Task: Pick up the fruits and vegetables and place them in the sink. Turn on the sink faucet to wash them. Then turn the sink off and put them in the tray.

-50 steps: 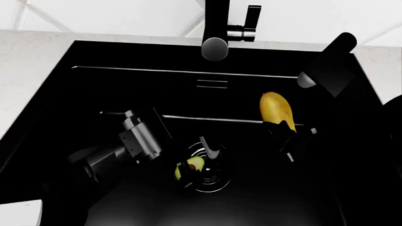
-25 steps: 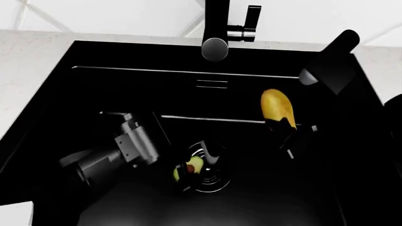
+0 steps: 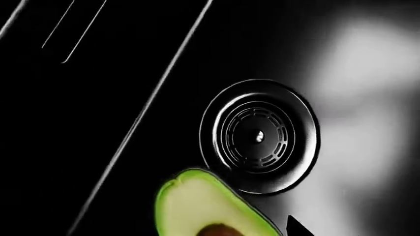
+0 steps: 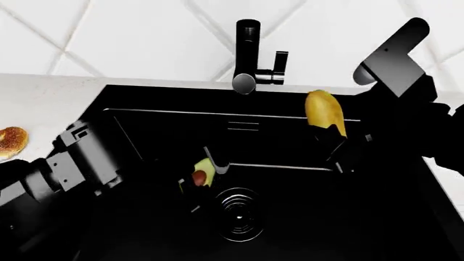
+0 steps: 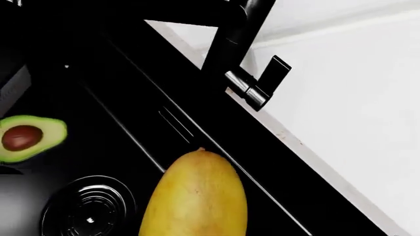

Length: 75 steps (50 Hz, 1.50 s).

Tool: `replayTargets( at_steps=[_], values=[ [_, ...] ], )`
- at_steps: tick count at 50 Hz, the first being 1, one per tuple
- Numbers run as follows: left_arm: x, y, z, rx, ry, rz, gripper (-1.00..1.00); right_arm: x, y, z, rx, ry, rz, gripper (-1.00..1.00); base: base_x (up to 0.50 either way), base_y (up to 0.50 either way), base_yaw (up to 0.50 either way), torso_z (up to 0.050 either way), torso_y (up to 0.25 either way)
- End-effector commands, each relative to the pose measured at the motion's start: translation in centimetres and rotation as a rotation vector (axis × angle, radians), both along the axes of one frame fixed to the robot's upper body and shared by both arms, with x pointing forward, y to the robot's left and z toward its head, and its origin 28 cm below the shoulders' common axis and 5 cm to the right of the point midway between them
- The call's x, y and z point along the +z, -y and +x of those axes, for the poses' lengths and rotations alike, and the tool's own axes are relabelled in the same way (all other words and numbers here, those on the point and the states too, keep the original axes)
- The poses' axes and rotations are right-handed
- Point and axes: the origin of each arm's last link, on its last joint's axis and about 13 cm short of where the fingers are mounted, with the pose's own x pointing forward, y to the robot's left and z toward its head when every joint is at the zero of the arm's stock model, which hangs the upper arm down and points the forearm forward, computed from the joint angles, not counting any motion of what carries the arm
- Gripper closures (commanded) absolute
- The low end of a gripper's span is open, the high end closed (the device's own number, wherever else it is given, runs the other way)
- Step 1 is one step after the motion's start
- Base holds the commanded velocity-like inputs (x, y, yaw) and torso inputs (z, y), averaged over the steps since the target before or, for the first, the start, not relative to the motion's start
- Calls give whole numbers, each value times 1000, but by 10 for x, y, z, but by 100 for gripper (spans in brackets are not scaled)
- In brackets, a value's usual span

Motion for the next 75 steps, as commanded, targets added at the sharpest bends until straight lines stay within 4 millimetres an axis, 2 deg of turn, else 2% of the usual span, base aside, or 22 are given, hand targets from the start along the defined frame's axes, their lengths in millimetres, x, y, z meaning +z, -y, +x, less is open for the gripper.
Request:
replayTargets(
  at_steps=[1, 19, 32, 42, 48, 75],
  values=[
    [24, -21, -16, 102, 114, -44, 100, 7, 2, -1, -15, 38, -1, 100, 0, 0, 0, 0, 250],
    [54, -39, -35, 203, 353, -220, 100, 15, 2, 1, -47, 84, 13, 100, 0, 0, 0, 0, 212],
    [77, -52, -49, 303, 478, -320, 100, 20, 2, 0, -62, 110, 24, 100, -503, 86, 0, 0, 0],
    [95, -51, -64, 255, 614, -432, 100, 26, 1, 3, -77, 150, 47, 100, -506, 63, 0, 0, 0],
    [103, -49, -67, 247, 640, -451, 100, 29, 0, 2, -72, 169, 68, 100, -377, -474, 0, 0, 0],
    [99, -41, -67, 196, 627, -428, 100, 46, 1, -2, -83, 263, 130, 100, -341, -467, 0, 0, 0]
  ],
)
